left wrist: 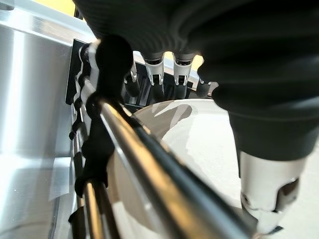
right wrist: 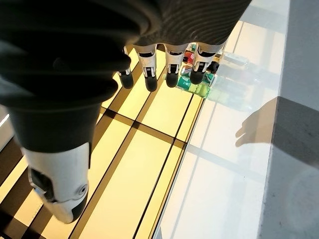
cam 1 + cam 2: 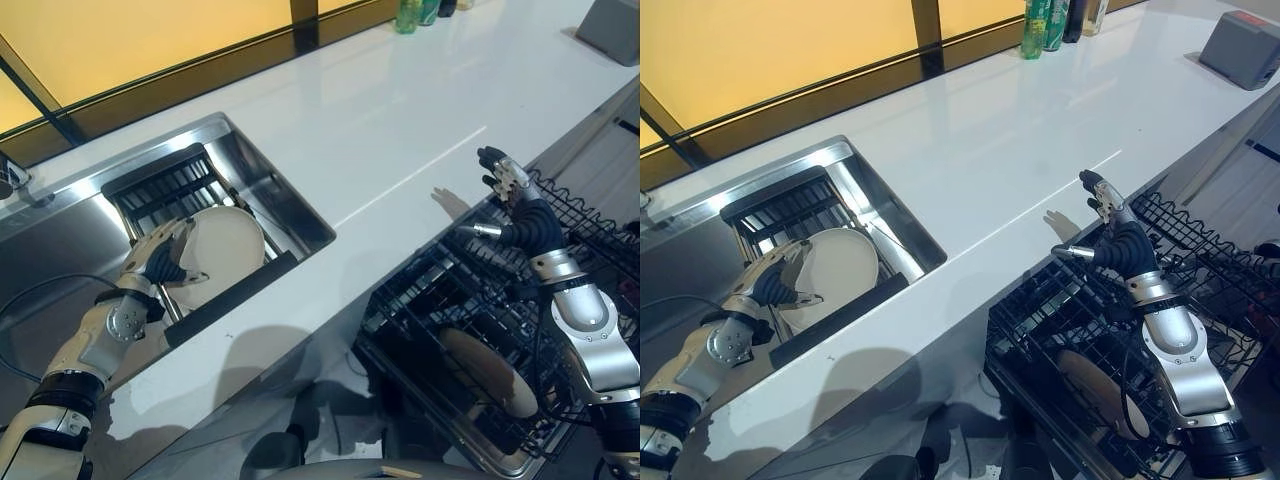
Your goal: Pick up plates and place into dishwasher.
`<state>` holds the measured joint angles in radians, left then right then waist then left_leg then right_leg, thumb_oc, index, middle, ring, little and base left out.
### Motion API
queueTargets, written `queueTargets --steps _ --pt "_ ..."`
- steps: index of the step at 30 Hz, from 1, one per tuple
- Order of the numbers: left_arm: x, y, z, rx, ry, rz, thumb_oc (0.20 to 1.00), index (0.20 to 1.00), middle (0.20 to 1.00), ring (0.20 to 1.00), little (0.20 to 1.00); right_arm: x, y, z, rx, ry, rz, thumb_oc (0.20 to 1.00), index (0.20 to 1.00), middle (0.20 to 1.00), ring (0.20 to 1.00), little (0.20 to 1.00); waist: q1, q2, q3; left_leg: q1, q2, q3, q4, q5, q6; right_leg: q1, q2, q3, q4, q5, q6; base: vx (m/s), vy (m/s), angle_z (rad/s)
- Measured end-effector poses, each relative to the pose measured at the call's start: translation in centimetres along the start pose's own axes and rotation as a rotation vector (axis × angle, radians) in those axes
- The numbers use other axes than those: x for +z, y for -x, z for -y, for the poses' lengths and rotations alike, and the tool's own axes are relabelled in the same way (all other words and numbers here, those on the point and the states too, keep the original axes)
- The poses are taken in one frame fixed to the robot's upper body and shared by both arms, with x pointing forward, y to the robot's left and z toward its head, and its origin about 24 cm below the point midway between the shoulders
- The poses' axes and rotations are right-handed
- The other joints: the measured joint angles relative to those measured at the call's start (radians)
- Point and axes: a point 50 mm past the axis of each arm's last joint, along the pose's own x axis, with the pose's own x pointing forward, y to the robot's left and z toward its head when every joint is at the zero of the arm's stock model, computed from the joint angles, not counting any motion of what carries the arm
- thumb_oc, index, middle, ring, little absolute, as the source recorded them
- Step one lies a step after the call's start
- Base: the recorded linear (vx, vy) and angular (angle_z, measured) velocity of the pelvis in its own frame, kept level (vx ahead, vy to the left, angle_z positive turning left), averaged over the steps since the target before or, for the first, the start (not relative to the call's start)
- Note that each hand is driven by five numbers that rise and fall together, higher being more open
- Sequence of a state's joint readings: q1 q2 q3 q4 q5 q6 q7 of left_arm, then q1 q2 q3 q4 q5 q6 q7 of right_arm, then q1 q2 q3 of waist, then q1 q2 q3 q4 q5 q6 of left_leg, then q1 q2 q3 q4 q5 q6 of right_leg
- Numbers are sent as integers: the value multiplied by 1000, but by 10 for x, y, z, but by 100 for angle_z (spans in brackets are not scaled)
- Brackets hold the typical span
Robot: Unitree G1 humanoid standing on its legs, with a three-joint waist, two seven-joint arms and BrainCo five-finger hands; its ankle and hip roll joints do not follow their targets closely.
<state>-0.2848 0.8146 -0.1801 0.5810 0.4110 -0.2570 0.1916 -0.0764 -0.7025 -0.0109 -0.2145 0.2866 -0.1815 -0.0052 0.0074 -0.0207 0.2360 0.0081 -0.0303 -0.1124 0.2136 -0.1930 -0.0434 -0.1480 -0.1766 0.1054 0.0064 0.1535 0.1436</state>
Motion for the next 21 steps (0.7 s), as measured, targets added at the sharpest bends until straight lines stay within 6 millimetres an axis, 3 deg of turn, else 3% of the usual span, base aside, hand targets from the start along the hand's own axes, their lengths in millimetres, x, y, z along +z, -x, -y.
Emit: queueTargets --steps 10,11,12,13,14,17,21 --pt "-9 -27 -43 134 -72 -105 1000 1000 1000 1000 1000 12 -20 -5 14 14 50 1000 1000 1000 1000 1000 -24 -23 52 -97 -18 11 113 -26 1 -61 -2 22 5 3 12 -50 7 -4" --pt "-11 -27 -48 159 -83 -117 1000 1000 1000 1000 1000 12 -20 -5 7 14 51 1000 1000 1000 1000 1000 -23 -22 53 -112 -4 17 114 -26 4 -69 -1 21 1 -10 28 -12 -13 -21" --pt "-12 -28 -53 192 -87 -126 1000 1000 1000 1000 1000 12 -21 -5 4 14 51 1000 1000 1000 1000 1000 -17 -7 63 -127 22 32 119 -25 6 -101 13 27 83 -40 32 -6 -19 -16" --pt "-12 -28 -56 228 -90 -137 1000 1000 1000 1000 1000 12 -20 -6 8 13 47 1000 1000 1000 1000 1000 -20 -7 69 -131 32 35 123 -22 1 -127 24 28 222 -97 30 1 -21 -6" --pt "-14 -28 -59 260 -95 -150 1000 1000 1000 1000 1000 12 -20 -6 7 14 48 1000 1000 1000 1000 1000 -22 -19 69 -130 21 31 125 -23 -4 -114 15 26 256 -163 14 6 -21 -4" --pt "-17 -26 -61 316 -95 -165 1000 1000 1000 1000 1000 14 -23 -5 -6 20 58 1000 1000 1000 1000 1000 -19 -4 86 -138 26 19 129 -22 -15 -104 31 25 222 -143 6 1 -9 1" --pt "-15 -27 -62 334 -44 -162 1000 1000 1000 1000 1000 8 -23 -8 0 29 34 1000 1000 1000 1000 1000 -20 -10 91 -142 22 20 136 -23 -15 -98 28 24 203 -128 8 4 -12 -2"
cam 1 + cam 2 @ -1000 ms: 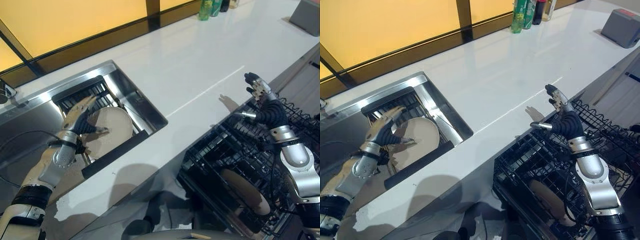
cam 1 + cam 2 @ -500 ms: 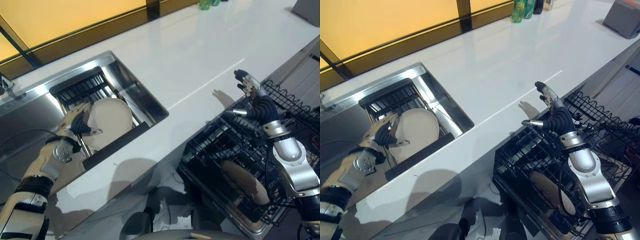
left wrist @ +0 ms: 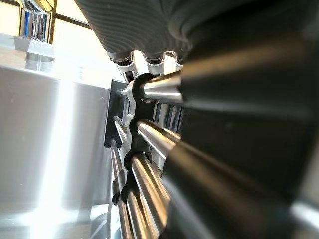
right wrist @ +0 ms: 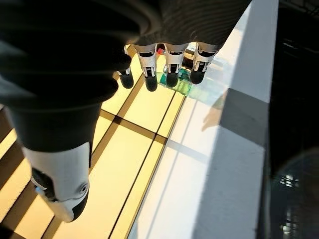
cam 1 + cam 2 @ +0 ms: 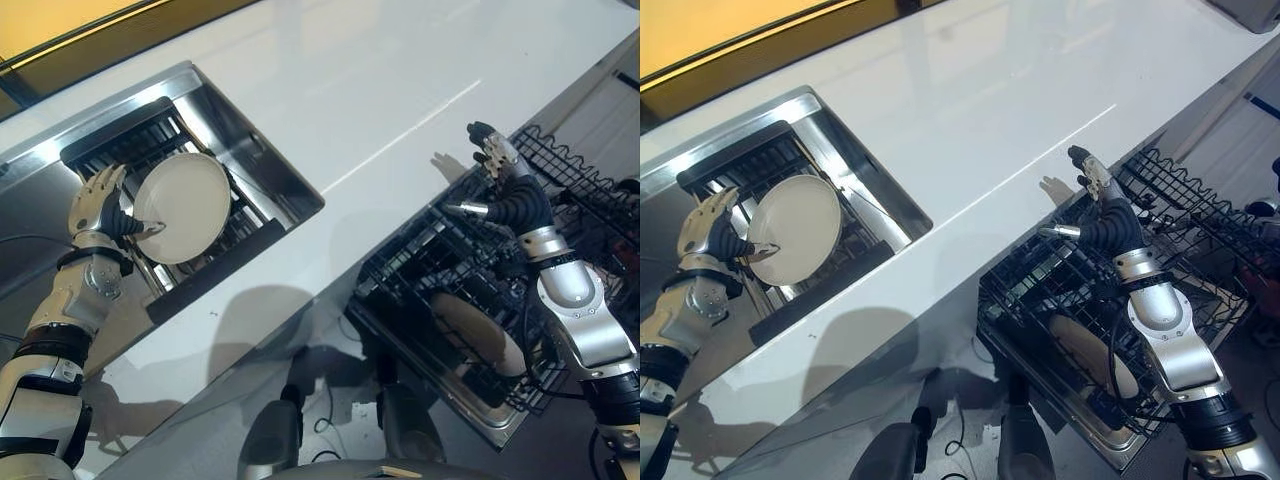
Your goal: Pick up plates and place into dishwasher.
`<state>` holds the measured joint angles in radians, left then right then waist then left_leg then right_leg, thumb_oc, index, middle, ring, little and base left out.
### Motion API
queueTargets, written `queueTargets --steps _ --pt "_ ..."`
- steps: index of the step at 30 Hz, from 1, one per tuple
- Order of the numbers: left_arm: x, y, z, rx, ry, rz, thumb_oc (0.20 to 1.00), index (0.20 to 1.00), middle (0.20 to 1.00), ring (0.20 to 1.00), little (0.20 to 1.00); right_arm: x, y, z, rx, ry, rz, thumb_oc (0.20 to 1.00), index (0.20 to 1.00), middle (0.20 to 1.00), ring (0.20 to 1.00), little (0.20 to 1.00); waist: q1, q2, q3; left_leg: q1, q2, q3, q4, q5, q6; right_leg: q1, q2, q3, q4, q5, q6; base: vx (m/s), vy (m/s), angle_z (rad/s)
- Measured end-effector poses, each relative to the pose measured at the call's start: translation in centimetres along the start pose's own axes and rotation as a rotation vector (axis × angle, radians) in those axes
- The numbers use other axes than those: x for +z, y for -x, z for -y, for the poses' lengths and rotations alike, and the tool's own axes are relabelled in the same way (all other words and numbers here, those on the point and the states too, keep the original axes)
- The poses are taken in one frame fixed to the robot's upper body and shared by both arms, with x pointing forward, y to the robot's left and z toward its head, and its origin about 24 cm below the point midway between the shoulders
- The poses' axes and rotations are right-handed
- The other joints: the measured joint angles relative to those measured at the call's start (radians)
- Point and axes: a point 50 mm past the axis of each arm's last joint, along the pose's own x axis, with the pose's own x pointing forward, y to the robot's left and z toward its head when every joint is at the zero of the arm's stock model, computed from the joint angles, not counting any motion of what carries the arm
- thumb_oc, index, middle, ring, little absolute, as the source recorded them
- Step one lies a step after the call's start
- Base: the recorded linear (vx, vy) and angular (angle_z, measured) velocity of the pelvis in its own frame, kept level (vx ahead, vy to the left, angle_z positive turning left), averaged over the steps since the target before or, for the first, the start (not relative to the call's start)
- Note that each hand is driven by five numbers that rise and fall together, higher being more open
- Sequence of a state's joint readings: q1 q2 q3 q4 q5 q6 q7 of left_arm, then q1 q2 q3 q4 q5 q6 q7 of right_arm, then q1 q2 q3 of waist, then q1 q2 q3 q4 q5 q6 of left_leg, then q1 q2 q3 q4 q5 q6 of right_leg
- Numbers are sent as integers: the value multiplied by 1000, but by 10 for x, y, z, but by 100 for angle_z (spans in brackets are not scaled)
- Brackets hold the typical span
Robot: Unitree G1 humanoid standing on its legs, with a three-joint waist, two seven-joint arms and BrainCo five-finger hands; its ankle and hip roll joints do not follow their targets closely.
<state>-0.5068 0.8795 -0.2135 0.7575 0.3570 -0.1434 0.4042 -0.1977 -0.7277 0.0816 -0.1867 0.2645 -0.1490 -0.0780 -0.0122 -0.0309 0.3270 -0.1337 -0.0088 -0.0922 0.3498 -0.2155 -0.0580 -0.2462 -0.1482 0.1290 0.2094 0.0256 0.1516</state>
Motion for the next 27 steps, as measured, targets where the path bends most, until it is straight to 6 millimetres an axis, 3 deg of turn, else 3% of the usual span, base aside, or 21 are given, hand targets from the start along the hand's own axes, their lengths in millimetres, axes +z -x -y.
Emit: queueTargets --steps 11,16,19,27 --pt "23 -13 -8 -112 249 76 1000 1000 1000 1000 1000 -3 1 -2 1 -6 -17 1000 1000 1000 1000 1000 -2 -23 16 -42 -22 6 81 -22 20 15 -16 15 -59 39 7 31 -9 -1" --pt "37 -23 -17 -280 561 95 1000 1000 1000 1000 1000 -5 1 -3 0 -4 -24 1000 1000 1000 1000 1000 -3 -25 17 -62 -37 8 121 -38 39 24 -29 24 -74 43 8 8 -6 1" --pt "52 -26 -9 -486 664 129 1000 1000 1000 1000 1000 -5 0 -3 3 -3 -37 1000 1000 1000 1000 1000 -17 -26 17 -74 -44 10 146 -48 53 34 -34 41 -91 43 8 -11 -2 5" --pt "41 -25 -6 -629 764 65 1000 1000 1000 1000 1000 -5 1 -3 8 -7 -50 1000 1000 1000 1000 1000 -32 -23 21 -68 -51 32 165 -57 65 41 -43 54 -87 50 12 57 -11 -4"
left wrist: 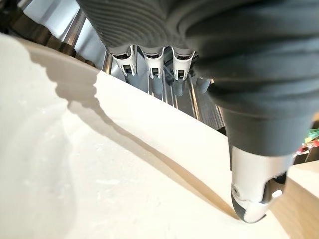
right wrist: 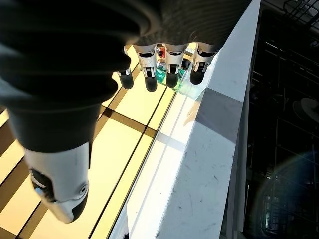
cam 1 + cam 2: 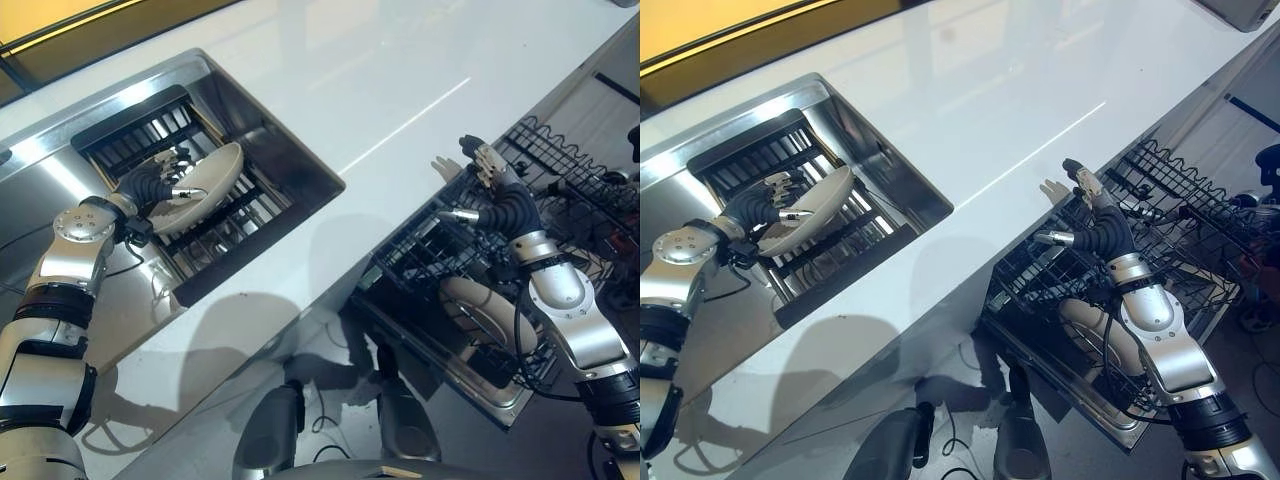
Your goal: Pick up plates and place into dishwasher.
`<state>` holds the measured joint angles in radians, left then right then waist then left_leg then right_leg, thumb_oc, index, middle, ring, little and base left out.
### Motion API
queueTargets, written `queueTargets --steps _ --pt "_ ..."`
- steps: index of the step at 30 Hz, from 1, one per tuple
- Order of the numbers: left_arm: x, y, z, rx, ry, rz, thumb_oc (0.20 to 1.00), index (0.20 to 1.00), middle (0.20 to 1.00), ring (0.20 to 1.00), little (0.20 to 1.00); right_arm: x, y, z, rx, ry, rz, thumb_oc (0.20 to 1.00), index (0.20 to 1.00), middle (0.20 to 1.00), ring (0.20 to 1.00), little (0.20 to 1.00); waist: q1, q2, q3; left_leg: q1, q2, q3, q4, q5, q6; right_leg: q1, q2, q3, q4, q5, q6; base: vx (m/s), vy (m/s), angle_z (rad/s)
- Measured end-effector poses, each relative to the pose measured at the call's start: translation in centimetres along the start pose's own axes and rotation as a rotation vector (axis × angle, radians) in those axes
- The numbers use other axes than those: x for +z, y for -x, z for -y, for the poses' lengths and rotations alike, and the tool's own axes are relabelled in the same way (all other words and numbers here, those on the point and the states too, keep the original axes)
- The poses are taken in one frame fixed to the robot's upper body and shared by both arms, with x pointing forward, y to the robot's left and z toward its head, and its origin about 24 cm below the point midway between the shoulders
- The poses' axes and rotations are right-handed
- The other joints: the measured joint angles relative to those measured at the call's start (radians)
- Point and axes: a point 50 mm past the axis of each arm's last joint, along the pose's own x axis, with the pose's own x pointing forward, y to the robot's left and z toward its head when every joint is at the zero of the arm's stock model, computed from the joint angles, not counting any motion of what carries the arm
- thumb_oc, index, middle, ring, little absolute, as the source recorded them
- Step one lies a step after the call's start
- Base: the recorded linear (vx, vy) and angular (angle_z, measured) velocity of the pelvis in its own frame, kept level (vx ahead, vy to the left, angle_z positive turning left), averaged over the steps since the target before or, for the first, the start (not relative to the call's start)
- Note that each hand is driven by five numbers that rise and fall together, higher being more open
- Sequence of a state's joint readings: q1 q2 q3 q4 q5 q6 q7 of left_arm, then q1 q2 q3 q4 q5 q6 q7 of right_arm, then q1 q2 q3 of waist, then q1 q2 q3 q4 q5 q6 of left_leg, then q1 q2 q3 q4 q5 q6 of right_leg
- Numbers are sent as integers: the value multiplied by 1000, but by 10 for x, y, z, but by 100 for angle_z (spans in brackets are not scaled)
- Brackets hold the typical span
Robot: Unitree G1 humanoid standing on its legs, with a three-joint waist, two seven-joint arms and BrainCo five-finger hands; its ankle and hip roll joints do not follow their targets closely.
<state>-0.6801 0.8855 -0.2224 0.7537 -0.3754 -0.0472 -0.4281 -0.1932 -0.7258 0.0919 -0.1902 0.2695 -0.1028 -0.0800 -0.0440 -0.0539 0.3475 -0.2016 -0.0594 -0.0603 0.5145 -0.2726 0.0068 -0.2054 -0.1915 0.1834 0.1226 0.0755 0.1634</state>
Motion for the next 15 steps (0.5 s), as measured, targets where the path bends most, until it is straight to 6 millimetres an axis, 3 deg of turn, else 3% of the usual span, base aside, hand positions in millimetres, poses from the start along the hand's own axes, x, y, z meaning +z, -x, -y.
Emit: queueTargets --steps 9,11,15 --pt "-7 2 -9 -29 -55 -95 1000 1000 1000 1000 1000 2 1 5 8 6 -7 1000 1000 1000 1000 1000 -25 4 1 15 3 9 18 -14 9 30 -5 2 -18 -2 13 50 -25 -3" --pt "-7 4 -12 -52 -73 -110 1000 1000 1000 1000 1000 6 2 3 16 -1 4 1000 1000 1000 1000 1000 -23 11 5 18 12 14 20 -15 11 18 -4 2 26 -18 -2 64 -6 -1" --pt "-19 9 -12 -94 -53 -186 1000 1000 1000 1000 1000 8 5 0 31 -4 9 1000 1000 1000 1000 1000 -20 33 -1 55 12 1 7 -23 -4 37 11 -2 47 -26 26 77 -6 -1"
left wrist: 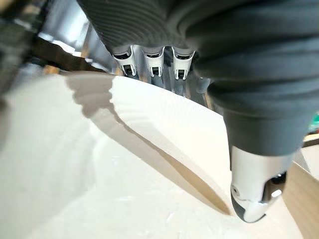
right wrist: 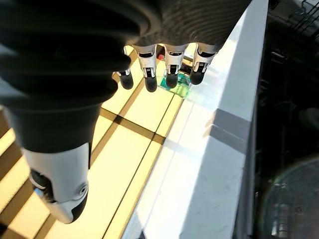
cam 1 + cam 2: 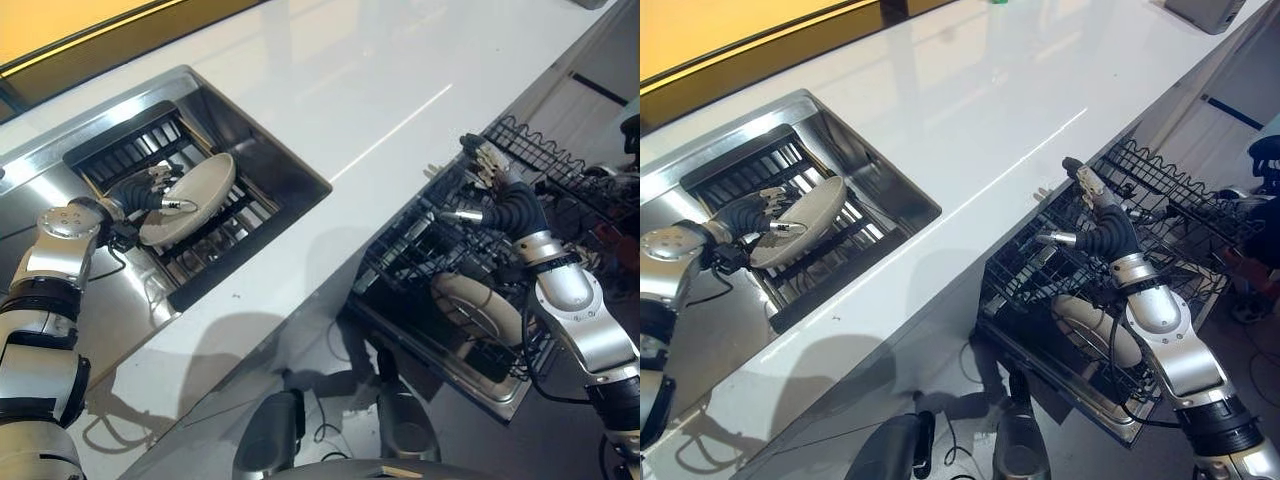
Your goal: Pick up plates and place into dishwasher.
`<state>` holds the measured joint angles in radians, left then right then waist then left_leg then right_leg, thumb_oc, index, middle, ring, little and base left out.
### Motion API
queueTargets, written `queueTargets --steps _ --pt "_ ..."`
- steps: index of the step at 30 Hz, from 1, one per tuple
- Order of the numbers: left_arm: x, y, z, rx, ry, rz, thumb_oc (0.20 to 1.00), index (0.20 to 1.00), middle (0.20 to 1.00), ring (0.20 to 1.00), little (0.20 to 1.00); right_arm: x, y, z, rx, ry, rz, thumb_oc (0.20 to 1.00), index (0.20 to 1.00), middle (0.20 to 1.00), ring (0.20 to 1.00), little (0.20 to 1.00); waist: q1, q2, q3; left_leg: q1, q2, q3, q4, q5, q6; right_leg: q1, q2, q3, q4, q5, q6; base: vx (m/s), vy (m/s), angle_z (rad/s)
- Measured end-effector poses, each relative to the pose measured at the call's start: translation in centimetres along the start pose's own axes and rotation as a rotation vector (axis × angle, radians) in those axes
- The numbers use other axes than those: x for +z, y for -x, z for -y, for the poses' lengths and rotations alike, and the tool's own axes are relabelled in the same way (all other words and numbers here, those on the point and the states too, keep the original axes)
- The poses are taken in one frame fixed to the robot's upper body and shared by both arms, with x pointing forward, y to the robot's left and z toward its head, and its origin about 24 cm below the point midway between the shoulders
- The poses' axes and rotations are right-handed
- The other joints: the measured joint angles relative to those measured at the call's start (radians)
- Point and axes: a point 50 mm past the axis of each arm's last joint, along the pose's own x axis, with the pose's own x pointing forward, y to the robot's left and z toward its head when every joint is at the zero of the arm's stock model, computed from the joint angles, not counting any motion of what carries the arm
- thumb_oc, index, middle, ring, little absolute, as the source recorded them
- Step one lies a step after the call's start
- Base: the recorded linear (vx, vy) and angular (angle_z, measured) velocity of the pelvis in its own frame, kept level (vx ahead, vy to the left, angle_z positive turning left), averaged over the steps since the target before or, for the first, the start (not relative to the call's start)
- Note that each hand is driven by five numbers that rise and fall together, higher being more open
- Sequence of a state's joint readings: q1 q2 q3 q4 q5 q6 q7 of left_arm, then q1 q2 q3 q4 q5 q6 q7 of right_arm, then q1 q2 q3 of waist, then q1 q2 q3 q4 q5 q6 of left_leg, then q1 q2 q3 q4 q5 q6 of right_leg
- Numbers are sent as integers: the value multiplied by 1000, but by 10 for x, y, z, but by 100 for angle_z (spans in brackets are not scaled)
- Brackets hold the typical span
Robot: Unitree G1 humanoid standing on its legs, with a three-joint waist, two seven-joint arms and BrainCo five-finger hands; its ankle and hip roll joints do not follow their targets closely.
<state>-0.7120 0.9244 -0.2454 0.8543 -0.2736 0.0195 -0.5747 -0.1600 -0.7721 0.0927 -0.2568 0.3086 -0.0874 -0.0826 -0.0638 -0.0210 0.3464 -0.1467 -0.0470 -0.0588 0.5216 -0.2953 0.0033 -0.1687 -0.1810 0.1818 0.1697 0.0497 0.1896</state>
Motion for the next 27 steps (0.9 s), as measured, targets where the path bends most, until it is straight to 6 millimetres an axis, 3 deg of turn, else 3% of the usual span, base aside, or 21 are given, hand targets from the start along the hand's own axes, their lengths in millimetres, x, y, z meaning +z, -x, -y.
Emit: queueTargets --steps 5,11,14,18,19,23,27 --pt "-11 7 0 -26 -48 -43 1000 1000 1000 1000 1000 -4 4 2 7 2 -29 1000 1000 1000 1000 1000 1 8 -6 49 -1 0 -24 -2 -2 39 -1 0 -18 0 -2 90 -16 -8" --pt "-7 10 22 80 -184 68 1000 1000 1000 1000 1000 -17 19 -2 12 -9 -104 1000 1000 1000 1000 1000 36 10 -24 59 4 -19 -43 -2 -2 64 -3 -17 -43 0 -4 36 -55 6" --pt "5 19 33 227 -360 164 1000 1000 1000 1000 1000 -20 23 -3 -25 -42 -110 1000 1000 1000 1000 1000 65 7 -27 64 9 -37 -59 4 -11 71 -3 -33 -55 0 -3 -6 -60 12" --pt "28 36 25 487 -504 304 1000 1000 1000 1000 1000 -21 25 1 -50 -44 -113 1000 1000 1000 1000 1000 93 0 -31 67 15 -67 -93 23 -25 78 5 -62 -67 8 -6 -63 -63 18" --pt "36 43 21 545 -523 338 1000 1000 1000 1000 1000 -20 25 2 -60 -48 -109 1000 1000 1000 1000 1000 115 -1 -31 67 16 -72 -100 26 -28 78 4 -69 -69 8 -8 -162 -89 10" --pt "61 77 20 711 -657 500 1000 1000 1000 1000 1000 -25 36 5 -100 -61 -140 1000 1000 1000 1000 1000 135 -16 -41 65 20 -83 -131 42 -34 76 4 -83 -92 17 -15 -114 -52 9" --pt "62 95 26 757 -746 549 1000 1000 1000 1000 1000 -29 44 11 -124 -54 -166 1000 1000 1000 1000 1000 141 -20 -43 67 26 -86 -149 48 -36 80 4 -88 -104 18 -18 -48 -28 3"
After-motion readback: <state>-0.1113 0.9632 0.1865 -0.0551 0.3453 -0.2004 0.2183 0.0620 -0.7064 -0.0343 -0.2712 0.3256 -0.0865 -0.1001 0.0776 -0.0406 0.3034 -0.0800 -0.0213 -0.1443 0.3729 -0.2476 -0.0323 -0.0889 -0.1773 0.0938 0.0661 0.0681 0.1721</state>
